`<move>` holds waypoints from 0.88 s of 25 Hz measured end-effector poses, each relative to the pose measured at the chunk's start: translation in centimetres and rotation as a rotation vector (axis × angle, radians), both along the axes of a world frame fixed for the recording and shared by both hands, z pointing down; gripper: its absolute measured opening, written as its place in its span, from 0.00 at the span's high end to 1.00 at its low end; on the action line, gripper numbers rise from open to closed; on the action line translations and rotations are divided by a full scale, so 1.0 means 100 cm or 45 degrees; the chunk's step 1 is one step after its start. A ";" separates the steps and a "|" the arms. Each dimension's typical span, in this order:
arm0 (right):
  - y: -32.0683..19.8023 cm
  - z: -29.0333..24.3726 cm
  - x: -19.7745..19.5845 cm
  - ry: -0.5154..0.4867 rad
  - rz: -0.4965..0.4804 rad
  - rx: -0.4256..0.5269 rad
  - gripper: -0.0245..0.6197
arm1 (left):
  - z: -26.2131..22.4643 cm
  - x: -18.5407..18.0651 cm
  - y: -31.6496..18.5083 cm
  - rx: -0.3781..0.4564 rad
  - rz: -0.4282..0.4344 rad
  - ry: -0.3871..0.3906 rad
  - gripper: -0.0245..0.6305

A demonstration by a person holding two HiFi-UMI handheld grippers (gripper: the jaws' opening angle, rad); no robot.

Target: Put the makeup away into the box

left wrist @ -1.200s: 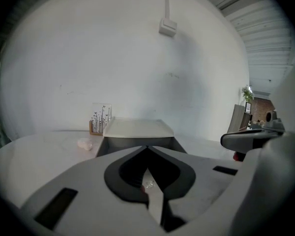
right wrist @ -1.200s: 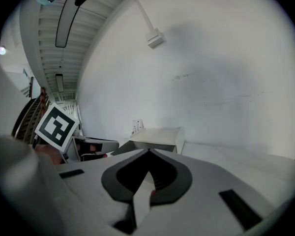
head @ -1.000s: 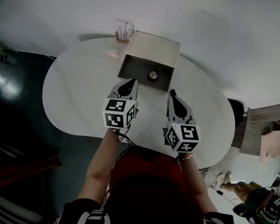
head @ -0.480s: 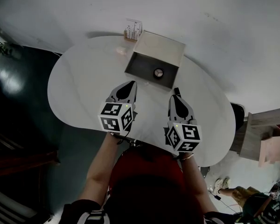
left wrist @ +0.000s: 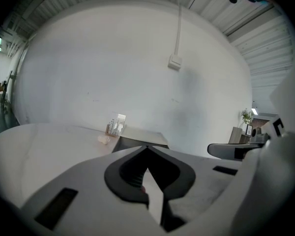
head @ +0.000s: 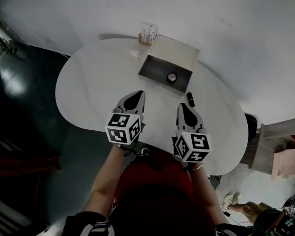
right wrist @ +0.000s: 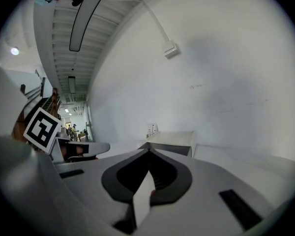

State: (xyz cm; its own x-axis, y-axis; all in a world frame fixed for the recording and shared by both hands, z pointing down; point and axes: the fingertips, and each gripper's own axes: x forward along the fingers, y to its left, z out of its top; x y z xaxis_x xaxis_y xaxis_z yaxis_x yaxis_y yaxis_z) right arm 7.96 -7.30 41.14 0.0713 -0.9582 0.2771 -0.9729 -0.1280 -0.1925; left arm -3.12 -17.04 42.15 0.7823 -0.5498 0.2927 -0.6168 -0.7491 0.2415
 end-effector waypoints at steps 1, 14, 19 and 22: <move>0.002 -0.001 -0.002 0.003 0.001 -0.001 0.94 | -0.001 -0.002 0.003 -0.001 0.002 0.004 0.93; 0.044 0.006 0.022 0.008 0.153 -0.040 0.94 | 0.019 0.028 0.042 -0.030 0.154 -0.047 0.93; 0.061 0.009 0.046 0.005 0.237 -0.050 0.94 | 0.028 0.066 0.056 -0.047 0.257 -0.073 0.93; 0.073 0.011 0.063 0.001 0.285 -0.056 0.94 | 0.030 0.088 0.064 -0.044 0.307 -0.080 0.93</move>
